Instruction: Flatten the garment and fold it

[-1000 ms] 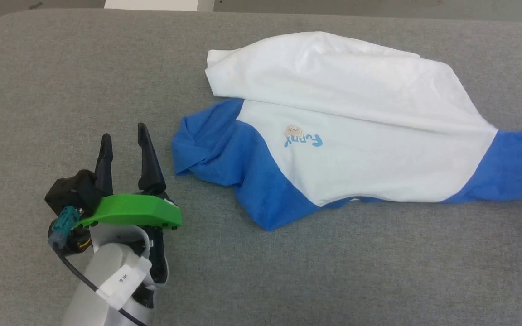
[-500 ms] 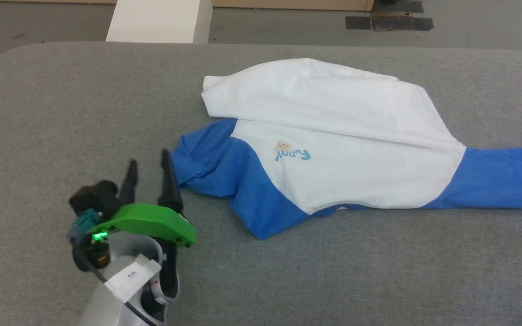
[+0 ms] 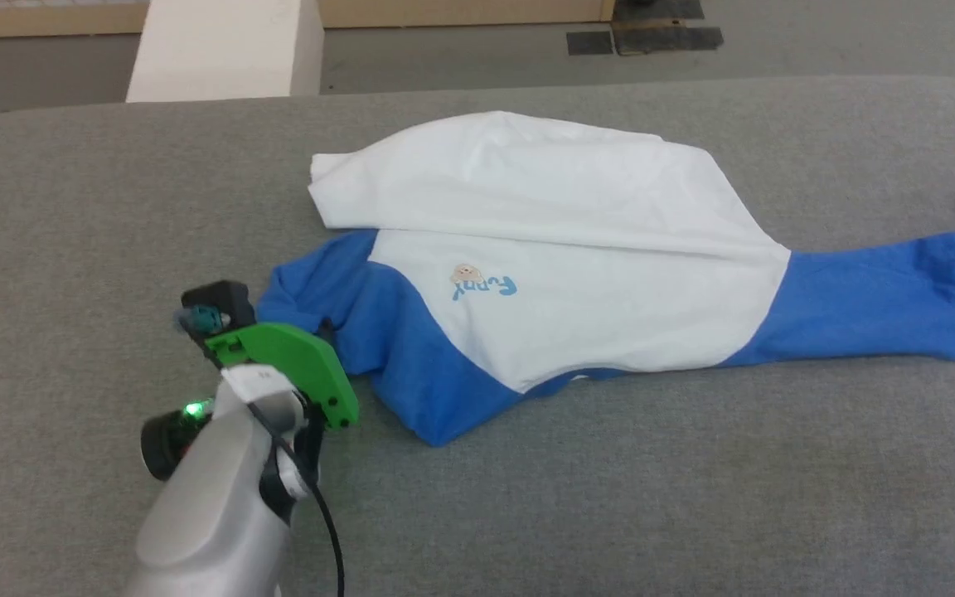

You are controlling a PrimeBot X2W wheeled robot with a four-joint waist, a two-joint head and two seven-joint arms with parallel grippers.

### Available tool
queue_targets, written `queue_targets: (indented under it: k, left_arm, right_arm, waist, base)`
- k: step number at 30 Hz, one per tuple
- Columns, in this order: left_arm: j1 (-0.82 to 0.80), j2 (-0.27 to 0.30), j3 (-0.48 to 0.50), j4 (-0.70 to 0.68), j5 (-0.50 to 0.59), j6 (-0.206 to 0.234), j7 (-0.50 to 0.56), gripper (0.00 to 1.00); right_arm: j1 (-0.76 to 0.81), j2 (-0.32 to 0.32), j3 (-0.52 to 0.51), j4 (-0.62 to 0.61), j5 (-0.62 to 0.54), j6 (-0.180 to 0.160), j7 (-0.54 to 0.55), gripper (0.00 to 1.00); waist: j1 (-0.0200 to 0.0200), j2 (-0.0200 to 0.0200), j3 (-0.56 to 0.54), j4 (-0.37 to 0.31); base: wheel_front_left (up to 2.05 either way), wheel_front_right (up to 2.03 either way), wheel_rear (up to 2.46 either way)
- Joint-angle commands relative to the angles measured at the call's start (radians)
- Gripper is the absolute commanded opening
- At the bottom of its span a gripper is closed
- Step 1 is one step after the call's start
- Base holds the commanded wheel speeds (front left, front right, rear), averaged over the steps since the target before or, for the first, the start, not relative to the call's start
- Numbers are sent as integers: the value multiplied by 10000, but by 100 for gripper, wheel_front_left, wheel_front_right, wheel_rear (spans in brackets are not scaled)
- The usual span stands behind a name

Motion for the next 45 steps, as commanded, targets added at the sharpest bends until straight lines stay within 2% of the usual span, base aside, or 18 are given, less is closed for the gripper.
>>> queue_targets:
  k: [1,6,7,8,9,14,17,21,26,27,28,33,36,38,45]
  left_arm:
    - [-289,174,28,336,130,126,149,100]
    - [-663,342,-59,1356,83,139,821,100]
    - [-689,338,-67,1526,10,80,956,69]
    - [-709,325,-69,1619,-47,13,1012,11]
    - [-736,301,-47,1671,-120,-86,985,0]
    - [-863,374,498,1451,-490,-257,360,0]
    - [-1098,811,1088,1075,-600,-175,-189,0]
    - [-1302,1472,1620,654,-589,42,-422,0]
    - [-1402,1828,1981,251,-554,70,-955,0]
    - [-1396,1766,2073,220,-640,44,-1089,38]
    - [-1365,1770,2080,222,-600,27,-1254,100]
    - [-1011,1507,2385,-98,-822,-495,-2521,100]
    - [-290,1333,2633,-826,-670,-695,-4025,100]
    - [377,1163,2691,-1389,-436,-743,-4653,100]
    - [2161,174,2379,-3025,429,-713,-4969,100]
  right_arm:
    - [-48,-13,35,-101,-11,-13,11,100]
    - [-42,-18,71,-136,75,-13,-26,100]
    - [-47,1,67,-132,104,-13,-36,100]
    - [-46,12,54,-131,119,-13,-52,100]
    - [-35,13,31,-125,115,-13,-75,100]
    - [-7,5,-87,-99,109,-13,-174,100]
    - [-11,-15,-80,-104,90,-13,-166,100]
    - [-81,-51,14,-157,71,-13,-121,100]
    - [-173,-99,180,-141,79,-13,-109,100]
    - [-175,-100,199,-131,71,-13,-114,100]
    - [-173,-91,242,-118,60,-13,-113,100]
    - [-81,-140,566,-30,39,-13,-24,100]
    - [-36,-181,925,29,53,-13,117,100]
    - [-78,-273,1210,124,35,-13,297,100]
    - [-1552,-646,2839,1120,60,-13,1742,100]
  waist:
    - [0,0,244,-242]
    - [0,0,442,-447]
    - [0,0,475,-477]
    - [0,0,493,-487]
    - [0,0,513,-486]
    - [0,0,565,-329]
    - [0,0,565,-166]
    - [0,0,646,-45]
    - [0,0,744,14]
    - [0,0,747,24]
    - [0,0,736,24]
    - [0,0,571,4]
    - [0,0,409,-50]
    - [0,0,338,-41]
    - [0,0,569,299]
  base:
    - [0,0,0]
    - [0,0,0]
    - [0,0,0]
    - [0,0,0]
    - [0,0,0]
    - [0,0,0]
    - [0,0,0]
    - [0,0,0]
    - [0,0,0]
    - [0,0,0]
    - [0,0,0]
    - [0,0,0]
    - [0,0,0]
    - [0,0,0]
    - [0,0,0]
